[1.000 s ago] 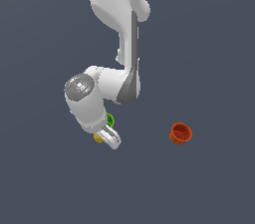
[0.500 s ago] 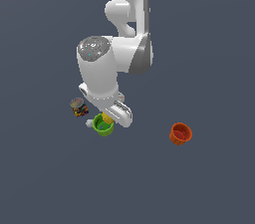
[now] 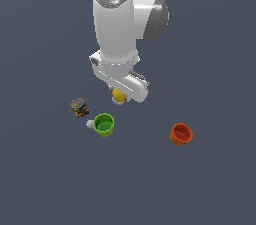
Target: Pick up a designated object from a clutter of objects.
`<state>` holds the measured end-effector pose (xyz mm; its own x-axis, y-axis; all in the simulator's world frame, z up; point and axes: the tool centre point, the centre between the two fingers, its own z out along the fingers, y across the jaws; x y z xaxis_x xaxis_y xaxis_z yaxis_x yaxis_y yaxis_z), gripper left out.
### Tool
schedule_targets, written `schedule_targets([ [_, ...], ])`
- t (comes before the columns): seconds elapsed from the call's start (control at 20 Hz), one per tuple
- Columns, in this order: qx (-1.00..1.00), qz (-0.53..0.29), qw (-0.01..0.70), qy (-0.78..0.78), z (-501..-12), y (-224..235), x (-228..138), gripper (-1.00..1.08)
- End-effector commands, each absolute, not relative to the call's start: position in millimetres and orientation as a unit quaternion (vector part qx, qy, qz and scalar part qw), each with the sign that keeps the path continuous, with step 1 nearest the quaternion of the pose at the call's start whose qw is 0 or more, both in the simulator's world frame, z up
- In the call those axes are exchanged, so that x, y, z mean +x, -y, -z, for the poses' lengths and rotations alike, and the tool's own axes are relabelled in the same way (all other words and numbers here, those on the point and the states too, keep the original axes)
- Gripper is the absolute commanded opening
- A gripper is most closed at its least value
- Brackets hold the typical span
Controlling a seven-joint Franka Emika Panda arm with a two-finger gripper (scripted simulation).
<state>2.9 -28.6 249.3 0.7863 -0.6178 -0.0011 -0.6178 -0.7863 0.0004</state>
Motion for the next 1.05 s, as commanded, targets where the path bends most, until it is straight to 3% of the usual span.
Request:
schedule_targets([
  [0.0,-0.945,0.0,0.0,-0.327,-270,18,-10,-1.0],
  [0.55,-0.945,0.0,-0.001,-0.327,-341,-21,-51,-1.0],
  [1.0,-0.945,0.0,0.0,-0.327,-362,-32,-61,-1.0],
])
